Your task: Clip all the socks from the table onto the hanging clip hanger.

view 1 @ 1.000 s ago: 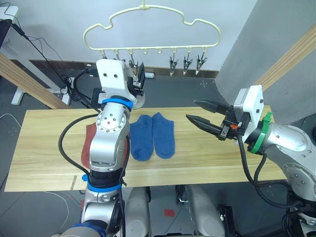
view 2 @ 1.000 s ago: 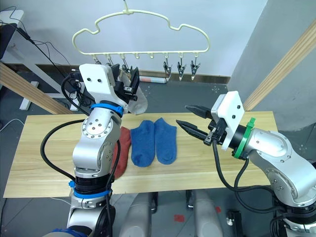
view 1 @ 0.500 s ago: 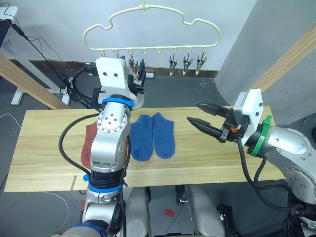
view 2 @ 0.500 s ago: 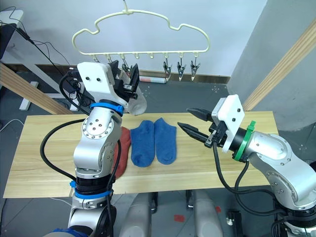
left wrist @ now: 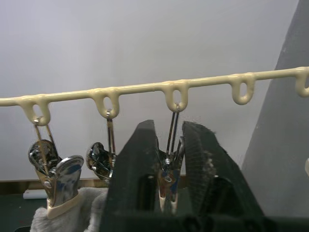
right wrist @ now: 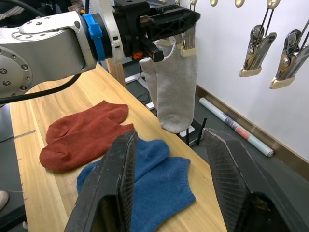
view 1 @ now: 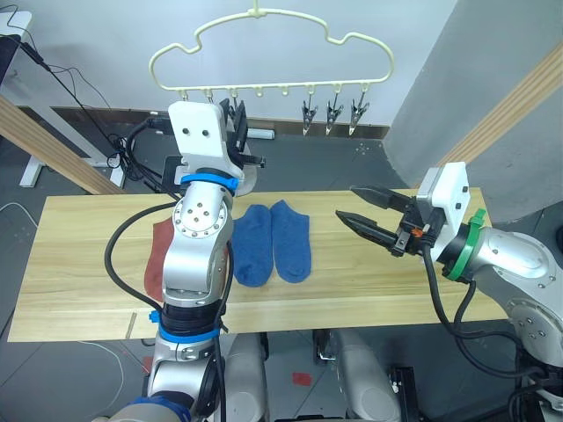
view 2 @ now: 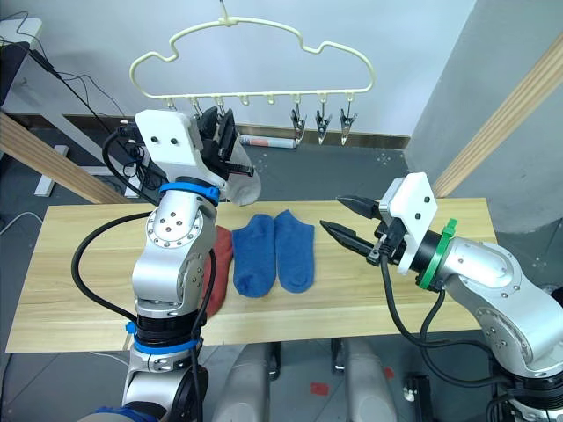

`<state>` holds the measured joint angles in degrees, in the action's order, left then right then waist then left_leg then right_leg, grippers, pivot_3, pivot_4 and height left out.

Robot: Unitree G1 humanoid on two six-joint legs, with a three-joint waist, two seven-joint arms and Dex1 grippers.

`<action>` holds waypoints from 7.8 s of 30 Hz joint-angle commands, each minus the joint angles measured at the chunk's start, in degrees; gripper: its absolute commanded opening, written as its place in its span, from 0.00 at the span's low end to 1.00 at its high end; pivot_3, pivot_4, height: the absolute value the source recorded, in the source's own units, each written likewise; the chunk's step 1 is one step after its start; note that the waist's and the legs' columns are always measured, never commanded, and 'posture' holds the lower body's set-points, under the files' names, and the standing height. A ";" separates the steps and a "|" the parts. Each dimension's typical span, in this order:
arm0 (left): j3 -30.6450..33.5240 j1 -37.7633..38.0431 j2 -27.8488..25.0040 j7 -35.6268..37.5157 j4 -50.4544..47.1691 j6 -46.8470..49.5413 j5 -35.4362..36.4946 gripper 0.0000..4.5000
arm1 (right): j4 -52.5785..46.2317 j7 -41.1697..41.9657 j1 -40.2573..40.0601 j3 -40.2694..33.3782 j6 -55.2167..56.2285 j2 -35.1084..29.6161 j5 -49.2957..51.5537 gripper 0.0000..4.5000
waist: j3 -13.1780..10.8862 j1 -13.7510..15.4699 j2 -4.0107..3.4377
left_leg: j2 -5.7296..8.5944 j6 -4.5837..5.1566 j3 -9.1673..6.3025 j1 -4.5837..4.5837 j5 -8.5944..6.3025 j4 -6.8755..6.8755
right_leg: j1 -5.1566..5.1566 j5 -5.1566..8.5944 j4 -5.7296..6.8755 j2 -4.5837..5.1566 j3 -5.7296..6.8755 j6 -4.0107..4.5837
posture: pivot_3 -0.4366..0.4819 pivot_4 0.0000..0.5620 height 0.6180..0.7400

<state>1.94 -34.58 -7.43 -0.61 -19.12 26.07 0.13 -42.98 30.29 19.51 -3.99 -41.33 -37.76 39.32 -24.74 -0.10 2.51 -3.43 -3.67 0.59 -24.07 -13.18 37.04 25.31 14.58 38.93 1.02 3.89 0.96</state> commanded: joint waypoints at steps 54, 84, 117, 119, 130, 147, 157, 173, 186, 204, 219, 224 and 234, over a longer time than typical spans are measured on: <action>8.08 -6.74 -12.45 18.34 0.83 7.30 18.63 0.00 | 66.36 -22.33 13.44 21.42 24.09 41.73 -43.40 0.56 | 0.00 0.16 0.00 | -0.08 -0.09 0.05 -0.06 0.05 -0.04 | 0.14 -0.01 0.03 0.01 -0.01 0.02 | 0.45 0.76 1.00; 12.98 -11.56 -18.48 25.13 4.93 12.83 31.97 0.00 | 69.97 -7.99 31.00 20.61 44.95 40.30 -43.30 0.01 | -0.01 0.57 -0.01 | -0.09 -0.12 -0.04 -0.25 0.06 -0.03 | 0.25 -0.19 -0.04 -0.01 0.10 0.33 | 0.47 0.77 1.00; 11.70 -8.88 -18.93 25.55 2.40 12.46 31.85 0.32 | 76.77 -10.80 36.78 17.82 51.73 42.27 -44.70 0.00 | -0.01 0.65 -0.02 | -0.10 -0.12 -0.04 -0.27 0.07 -0.03 | 0.26 -0.20 -0.01 0.00 0.11 0.34 | 0.47 0.77 1.00; 11.64 -8.27 -19.37 25.76 1.87 12.86 31.75 0.47 | 76.89 -10.77 36.81 17.77 51.89 42.31 -44.55 0.00 | -0.01 0.66 -0.02 | -0.10 -0.12 -0.04 -0.26 0.07 -0.02 | 0.26 -0.20 0.00 0.00 0.11 0.34 | 0.47 0.76 1.00; 10.79 -3.32 -22.39 28.94 -0.36 9.93 30.21 0.80 | 73.58 -6.38 33.52 18.95 45.93 40.25 -45.49 0.57 | -0.01 0.67 -0.02 | -0.11 -0.12 -0.04 -0.24 0.07 0.00 | 0.26 -0.20 0.04 0.00 0.10 0.35 | 0.47 0.75 1.00; 10.99 6.69 -34.06 42.78 -2.55 4.26 31.18 0.80 | 20.80 4.61 6.58 16.12 14.52 20.78 -40.35 0.57 | -0.02 1.33 -0.03 | -0.14 -0.18 -0.09 -0.16 0.10 -0.04 | 0.25 -0.01 0.07 -0.04 0.10 0.02 | 0.50 0.74 1.00; 11.89 9.63 -34.38 53.01 -2.70 -0.17 35.69 0.80 | 9.57 -12.09 9.41 10.91 5.31 32.78 -39.24 0.57 | -0.02 1.06 -0.03 | -0.14 -0.19 -0.04 -0.14 0.11 -0.06 | 0.26 0.00 0.06 -0.04 0.03 0.01 | 0.49 0.74 1.00; 9.24 6.80 -31.97 53.45 0.08 -6.01 34.20 0.80 | 21.61 -19.44 16.88 11.88 7.09 36.16 -40.05 0.45 | -0.02 1.37 -0.03 | -0.12 -0.18 -0.08 -0.21 0.11 -0.06 | 0.29 0.00 0.04 -0.06 0.07 0.02 | 0.50 0.75 1.00; 8.37 5.66 -31.44 54.14 1.88 -6.94 34.20 0.80 | 29.78 -23.83 23.67 11.11 10.98 37.36 -40.84 0.45 | -0.02 1.26 -0.03 | -0.12 -0.18 -0.08 -0.23 0.11 -0.05 | 0.31 -0.01 0.05 -0.06 0.07 0.03 | 0.49 0.74 1.00; 8.58 5.33 -30.77 53.94 2.04 -7.38 34.82 0.80 | 31.96 -22.70 29.05 10.12 9.18 40.43 -36.42 0.45 | -0.01 1.22 -0.03 | -0.13 -0.18 -0.11 -0.28 0.11 -0.05 | 0.34 -0.18 0.06 -0.07 0.12 0.32 | 0.49 0.71 1.00; 8.43 6.02 -30.56 53.45 2.39 -7.90 34.08 0.80 | 33.88 -23.39 30.19 8.42 10.85 43.27 -33.85 0.45 | -0.01 1.20 -0.03 | -0.13 -0.18 -0.12 -0.29 0.12 -0.04 | 0.34 -0.19 0.06 -0.07 0.13 0.33 | 0.49 0.71 1.00; 8.33 6.06 -30.50 53.13 2.18 -7.69 34.01 0.80 | 34.51 -23.86 30.53 7.35 10.83 44.10 -32.97 0.45 | -0.01 1.26 -0.03 | -0.13 -0.18 -0.13 -0.30 0.12 -0.04 | 0.34 -0.19 0.07 -0.06 0.13 0.34 | 0.50 0.71 1.00; 7.79 5.41 -30.56 52.27 2.03 -7.35 33.72 0.80 | 36.38 -24.45 31.10 6.00 11.80 45.24 -31.42 0.45 | -0.01 1.24 -0.03 | -0.13 -0.17 -0.11 -0.30 0.12 -0.05 | 0.35 -0.19 0.07 -0.06 0.12 0.34 | 0.50 0.71 1.00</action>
<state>9.32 -28.94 -37.99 51.85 -15.36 19.38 33.80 -5.09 5.97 49.58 1.97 -31.21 7.00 7.06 -24.75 1.14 2.48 -3.57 -3.84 0.48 -24.37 -13.07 36.99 25.67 14.39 39.00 0.96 4.01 1.30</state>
